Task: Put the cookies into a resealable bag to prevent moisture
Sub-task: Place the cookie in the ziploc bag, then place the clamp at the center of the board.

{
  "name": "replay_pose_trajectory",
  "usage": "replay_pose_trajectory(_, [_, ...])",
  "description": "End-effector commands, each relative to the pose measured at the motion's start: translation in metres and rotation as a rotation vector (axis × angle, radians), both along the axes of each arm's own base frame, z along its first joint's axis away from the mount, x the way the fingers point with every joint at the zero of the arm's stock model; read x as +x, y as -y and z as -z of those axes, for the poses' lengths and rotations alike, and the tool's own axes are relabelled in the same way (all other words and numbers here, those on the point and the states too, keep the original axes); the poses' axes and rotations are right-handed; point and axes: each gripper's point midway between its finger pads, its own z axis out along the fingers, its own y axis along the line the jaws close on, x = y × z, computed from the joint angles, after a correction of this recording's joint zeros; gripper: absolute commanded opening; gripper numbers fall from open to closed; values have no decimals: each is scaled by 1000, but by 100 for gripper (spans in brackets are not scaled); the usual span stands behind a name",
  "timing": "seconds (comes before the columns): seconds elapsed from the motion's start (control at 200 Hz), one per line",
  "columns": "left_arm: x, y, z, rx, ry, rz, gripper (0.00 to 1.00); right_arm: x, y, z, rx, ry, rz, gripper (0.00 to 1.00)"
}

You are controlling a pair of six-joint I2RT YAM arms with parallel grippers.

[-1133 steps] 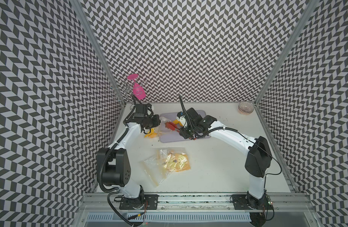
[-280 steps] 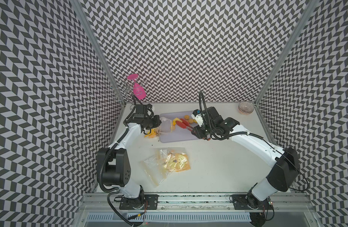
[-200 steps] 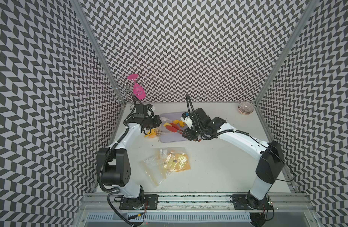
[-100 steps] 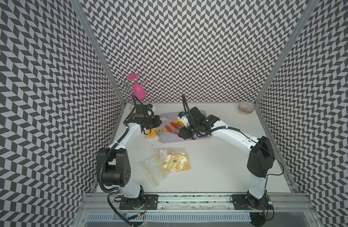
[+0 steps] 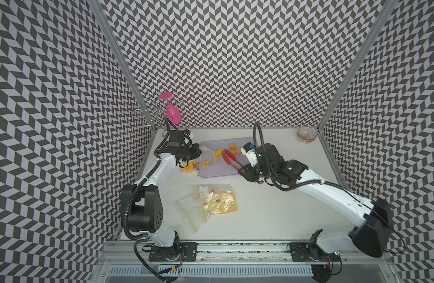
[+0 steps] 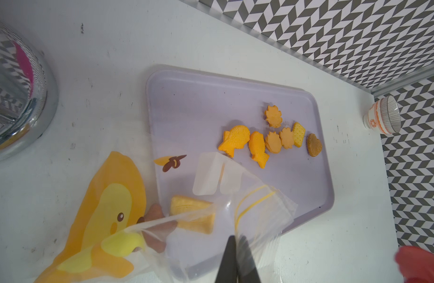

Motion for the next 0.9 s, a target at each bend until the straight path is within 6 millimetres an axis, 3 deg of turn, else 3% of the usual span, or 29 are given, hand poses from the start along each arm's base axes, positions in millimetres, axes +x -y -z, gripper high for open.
replay_pose_trajectory(0.0, [1, 1, -10, -1, 42, 14, 0, 12, 42, 7, 57, 55, 271, 43])
replay_pose_trajectory(0.155, [1, 0, -13, -5, 51, 10, 0, 4, 117, 51, -8, -25, 571, 45])
replay_pose_trajectory(0.255, [1, -2, -15, -7, 58, 4, 0, 1, 147, 79, -25, -77, 673, 46])
replay_pose_trajectory(0.541, [1, -9, -22, 4, 78, -11, 0, 1, 143, 143, -60, -227, 633, 49])
replay_pose_trajectory(0.751, [2, -10, -40, 4, 99, -23, 0, -6, 142, 180, -128, -371, 612, 74])
replay_pose_trajectory(0.891, [-1, -16, -60, 25, 125, -55, 0, 0, 145, 168, -95, -336, 643, 97])
